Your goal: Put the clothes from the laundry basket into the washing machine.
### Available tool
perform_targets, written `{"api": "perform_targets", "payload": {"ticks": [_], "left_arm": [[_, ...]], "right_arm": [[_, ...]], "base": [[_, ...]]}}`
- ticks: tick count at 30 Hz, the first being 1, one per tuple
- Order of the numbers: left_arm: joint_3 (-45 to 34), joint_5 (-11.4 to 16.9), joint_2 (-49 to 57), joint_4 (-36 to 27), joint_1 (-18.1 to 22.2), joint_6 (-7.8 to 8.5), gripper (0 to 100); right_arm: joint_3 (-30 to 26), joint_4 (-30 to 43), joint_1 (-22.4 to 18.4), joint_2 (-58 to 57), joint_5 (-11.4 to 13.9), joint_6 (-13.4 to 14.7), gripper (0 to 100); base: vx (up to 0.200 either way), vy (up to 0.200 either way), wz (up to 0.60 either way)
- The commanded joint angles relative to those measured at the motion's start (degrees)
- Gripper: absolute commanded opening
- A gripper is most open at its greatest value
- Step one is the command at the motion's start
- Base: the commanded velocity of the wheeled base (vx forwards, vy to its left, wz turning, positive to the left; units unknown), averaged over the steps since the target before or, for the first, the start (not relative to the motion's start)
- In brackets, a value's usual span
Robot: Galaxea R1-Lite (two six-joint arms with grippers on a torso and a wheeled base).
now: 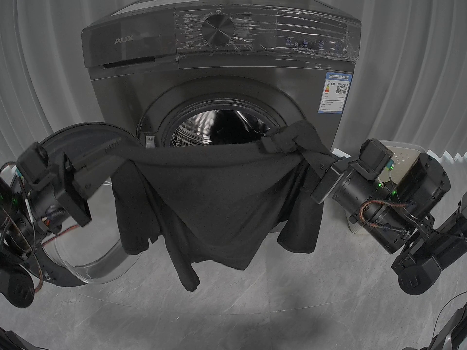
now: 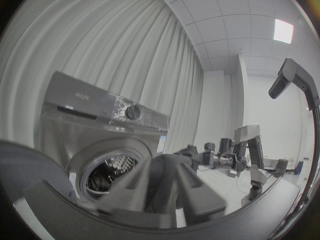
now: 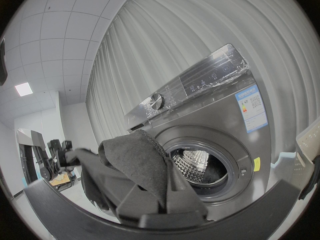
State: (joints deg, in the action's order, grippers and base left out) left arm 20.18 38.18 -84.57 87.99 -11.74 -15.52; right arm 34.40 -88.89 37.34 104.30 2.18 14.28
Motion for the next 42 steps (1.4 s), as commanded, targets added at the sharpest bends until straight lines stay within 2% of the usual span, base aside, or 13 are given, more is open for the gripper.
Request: {"api": "perform_targets", "payload": {"ticks": [1,2,3,4,6,7,8,14,16,22,30,37,42], "left_arm": [[-8.57,1.63,-3.59,-0.01,-1.27,0.49,100],[-8.57,1.63,-3.59,-0.01,-1.27,0.49,100],[-10.51,4.09,-6.4,0.51,-2.06,0.75,100],[-10.68,5.15,-7.72,0.51,-2.41,0.93,100],[-10.68,5.15,-7.72,0.51,-2.41,0.93,100],[-10.6,5.76,-13.08,0.51,-4.26,2.6,100],[-10.51,5.94,-15.01,0.51,-4.52,3.57,100],[-7.52,6.99,-26.79,0.6,-6.81,11.56,100],[-4.62,6.47,-30.31,0.6,-7.86,13.23,100],[1.97,5.68,-36.81,0.6,-8.91,13.06,100],[9.97,0.05,-42.08,0.6,-10.41,12.88,100],[16.04,-0.83,-46.48,0.6,-11.99,12.35,100],[20.87,-3.11,-49.82,0.34,-12.78,11.48,100]], "right_arm": [[6.2,1.27,1.07,2.04,0.19,-0.12,0],[6.2,1.27,1.07,2.04,0.19,-0.12,0],[10.25,3.11,1.77,4.51,0.28,0.05,0],[11.56,3.99,2.21,5.12,0.28,0.05,0],[11.56,3.99,2.21,5.12,0.28,0.05,0],[13.41,5.05,4.67,5.47,0.28,0.14,0],[13.85,5.13,5.2,5.65,0.19,0.14,0],[15.34,4.96,5.73,7.93,0.28,0.14,0],[15.34,4.78,6.61,8.11,0.45,0.14,0],[15.17,4.69,8.63,8.72,0.1,0.31,0],[15.26,4.78,9.07,9.6,-0.07,0.4,0],[14.99,4.87,10.3,9.6,-1.22,0.4,0],[14.9,4.78,10.47,9.69,-1.22,0.4,0]], "base": [[0.0,0.0,0.0],[0.0,0.0,0.0],[0.0,0.0,0.0],[0.0,0.0,0.0],[0.0,0.0,0.0],[0.0,0.0,0.0],[0.0,0.0,0.0],[0.0,0.0,0.0],[0.0,0.0,0.0],[0.0,0.0,0.0],[0.0,0.0,0.0],[0.0,0.0,0.0],[0.0,0.0,0.0]]}}
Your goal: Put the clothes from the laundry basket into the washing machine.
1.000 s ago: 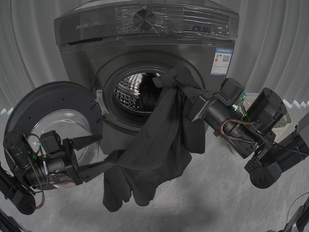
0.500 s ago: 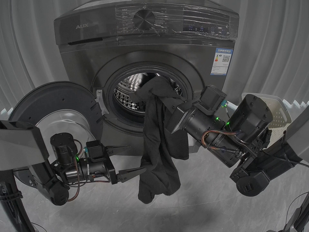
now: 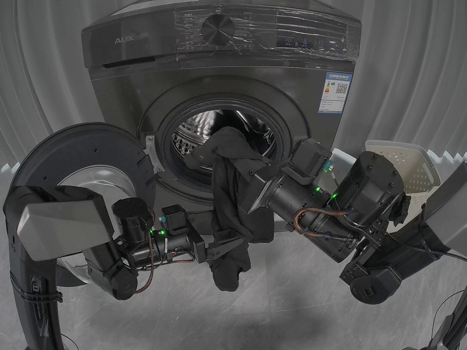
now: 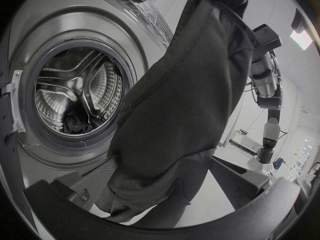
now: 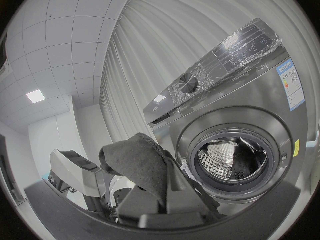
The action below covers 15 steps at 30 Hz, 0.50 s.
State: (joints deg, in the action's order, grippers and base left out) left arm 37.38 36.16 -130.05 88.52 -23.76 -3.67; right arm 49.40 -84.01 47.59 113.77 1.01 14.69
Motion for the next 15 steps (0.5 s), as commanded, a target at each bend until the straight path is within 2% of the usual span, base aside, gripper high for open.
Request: {"api": "perform_targets", "payload": {"ticks": [1,7,8,15], "left_arm": [[4.28,-1.35,-4.77,-0.27,-0.76,-0.37,100],[8.59,-4.52,-8.29,-0.01,-0.67,-0.37,100],[9.38,-4.96,-8.38,-0.01,-0.67,-0.37,0],[12.11,-6.45,-8.11,0.08,-0.94,-0.55,0]], "right_arm": [[-0.09,-0.02,0.31,0.13,-0.05,-0.01,0],[-0.53,-0.02,0.22,0.57,-0.13,-0.01,0],[-0.53,-0.11,0.22,0.66,-0.13,-0.01,0],[-0.97,-0.19,0.04,0.83,-0.22,-0.01,0]], "base": [[0.0,0.0,0.0],[0.0,0.0,0.0],[0.0,0.0,0.0],[0.0,0.0,0.0]]}}
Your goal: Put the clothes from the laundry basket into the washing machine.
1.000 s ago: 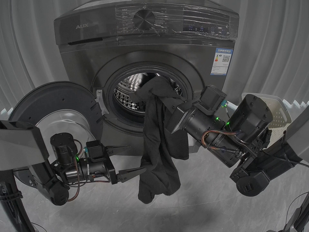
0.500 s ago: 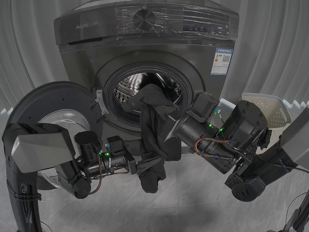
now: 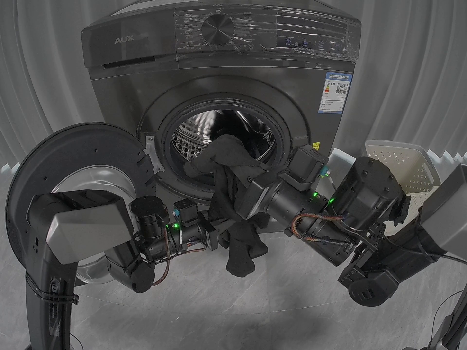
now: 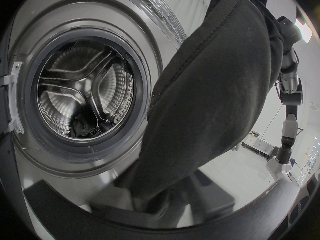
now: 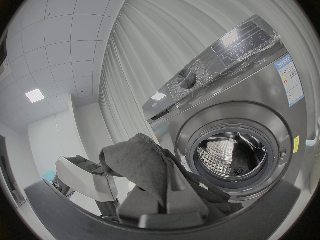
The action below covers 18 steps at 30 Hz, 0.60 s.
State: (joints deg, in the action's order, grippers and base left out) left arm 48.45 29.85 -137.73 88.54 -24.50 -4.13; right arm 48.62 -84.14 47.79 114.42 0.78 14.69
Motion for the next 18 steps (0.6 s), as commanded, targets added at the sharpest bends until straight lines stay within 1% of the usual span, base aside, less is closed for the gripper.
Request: {"api": "perform_targets", "payload": {"ticks": [1,6,8,9,10,11,13,16,18], "left_arm": [[0.95,-0.24,-0.35,0.05,-0.37,-0.09,0],[-0.19,-0.5,0.71,0.14,-0.72,0.44,0],[-3.01,-0.5,3.7,0.23,-0.81,0.7,0],[-3.01,-0.5,3.7,0.23,-0.81,0.7,0],[-4.94,-0.5,5.63,0.23,-0.81,1.06,0],[-6.26,-0.59,7.21,0.32,-0.81,1.06,0],[-8.81,-1.03,10.38,0.32,-0.72,1.06,0],[-12.32,-2.78,14.95,0.32,-0.11,1.14,0],[-14.61,-3.75,18.02,0.32,0.25,0.88,0]], "right_arm": [[-0.19,0.03,-0.33,0.19,0.01,-0.01,0],[-0.01,0.2,-1.21,0.28,0.01,-0.01,0],[0.95,0.64,-2.88,0.98,-0.08,-0.1,0],[0.95,0.64,-2.88,0.98,-0.08,-0.1,0],[2.01,1.79,-4.98,2.21,-0.34,-0.1,0],[2.62,2.58,-6.57,3.26,-0.87,-0.1,0],[3.59,2.75,-8.59,4.85,-1.22,-0.1,0],[3.77,2.23,-11.31,6.69,-1.31,-0.1,0],[3.06,2.14,-12.02,7.04,-1.48,-0.01,0]], "base": [[0.0,0.0,0.0],[0.0,0.0,0.0],[0.0,0.0,0.0],[0.0,0.0,0.0],[0.0,0.0,0.0],[0.0,0.0,0.0],[0.0,0.0,0.0],[0.0,0.0,0.0],[0.0,0.0,0.0]]}}
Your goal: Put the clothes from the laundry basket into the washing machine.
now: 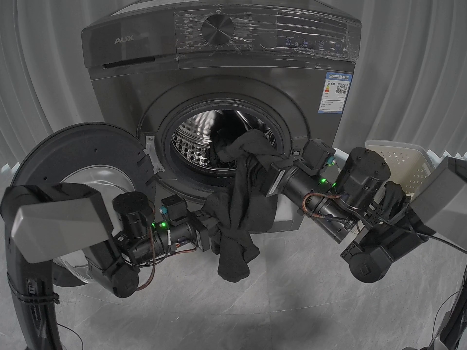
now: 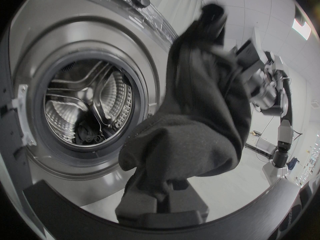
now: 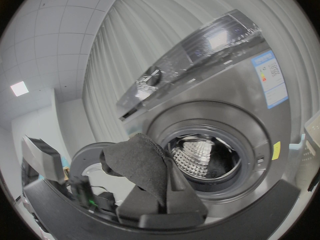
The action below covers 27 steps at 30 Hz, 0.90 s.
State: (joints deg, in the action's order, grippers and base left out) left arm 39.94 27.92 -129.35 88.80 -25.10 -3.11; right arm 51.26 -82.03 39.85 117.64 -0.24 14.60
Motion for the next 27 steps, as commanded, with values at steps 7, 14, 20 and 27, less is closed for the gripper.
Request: {"api": "perform_targets", "payload": {"ticks": [7,14,20,27], "left_arm": [[-7.15,-2.34,13.43,0.06,1.55,-0.41,0],[-6.71,-3.39,13.69,0.06,2.16,-0.85,0],[-4.34,-7.97,14.92,0.06,2.78,-1.64,0],[-5.57,-9.11,16.77,0.06,2.69,-2.34,0]], "right_arm": [[-5.56,-0.41,-2.23,2.86,-0.99,-0.28,0],[-13.12,0.47,-2.15,3.3,-1.69,-5.64,100],[-23.49,0.38,-2.94,3.47,-1.16,-6.61,100],[-27.71,0.38,-3.55,3.65,-1.6,-7.49,100]], "base": [[0.0,0.0,0.0],[0.0,0.0,0.0],[0.0,0.0,0.0],[0.0,0.0,0.0]]}}
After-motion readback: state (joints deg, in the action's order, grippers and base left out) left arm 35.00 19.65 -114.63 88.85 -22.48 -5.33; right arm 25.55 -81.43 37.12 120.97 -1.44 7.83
